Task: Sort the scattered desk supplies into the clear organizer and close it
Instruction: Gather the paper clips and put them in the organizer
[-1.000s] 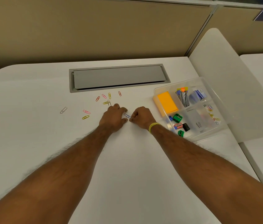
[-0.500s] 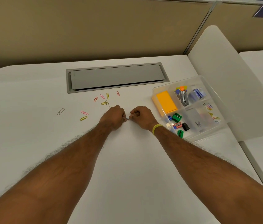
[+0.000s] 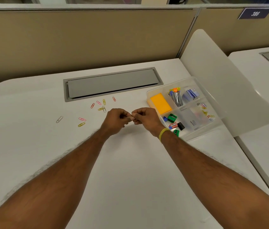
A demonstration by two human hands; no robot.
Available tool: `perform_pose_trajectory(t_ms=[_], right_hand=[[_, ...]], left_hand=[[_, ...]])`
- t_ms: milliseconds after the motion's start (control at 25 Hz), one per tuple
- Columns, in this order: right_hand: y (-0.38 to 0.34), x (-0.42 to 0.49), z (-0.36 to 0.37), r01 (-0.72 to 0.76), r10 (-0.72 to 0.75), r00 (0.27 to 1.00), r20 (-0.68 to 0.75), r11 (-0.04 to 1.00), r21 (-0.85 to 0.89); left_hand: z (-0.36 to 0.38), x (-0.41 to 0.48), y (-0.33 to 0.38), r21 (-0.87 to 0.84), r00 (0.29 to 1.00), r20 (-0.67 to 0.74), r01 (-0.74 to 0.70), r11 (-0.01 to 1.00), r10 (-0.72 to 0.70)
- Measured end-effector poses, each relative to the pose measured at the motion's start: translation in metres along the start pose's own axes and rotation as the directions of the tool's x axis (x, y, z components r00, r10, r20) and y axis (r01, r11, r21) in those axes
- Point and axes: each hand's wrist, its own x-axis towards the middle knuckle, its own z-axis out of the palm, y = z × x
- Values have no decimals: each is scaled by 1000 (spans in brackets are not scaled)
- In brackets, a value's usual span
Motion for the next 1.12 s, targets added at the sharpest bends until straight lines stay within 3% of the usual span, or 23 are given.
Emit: perform_pose_trajectory(t_ms=[280, 440, 640, 880, 1120], right_hand=[[-7, -22, -70, 74, -68, 975, -211, 997, 21], [2, -32, -135, 61, -82, 916, -393, 996, -66], [16, -31, -217, 6, -160, 811, -562, 964, -266], [27, -16, -275, -171, -158, 809, -566, 858, -484], [42, -24, -292, -226, -126, 809, -575, 836, -501]], left_hand=[[40, 8, 50, -112, 996, -93, 5, 994, -16], [85, 27, 83, -37, 1000, 14, -12, 999, 12], [145, 55, 129, 91, 985, 126, -132, 987, 120], [202, 88, 170, 158, 961, 203, -220, 963, 186], [247, 109, 186, 263, 936, 252, -310, 914, 246]])
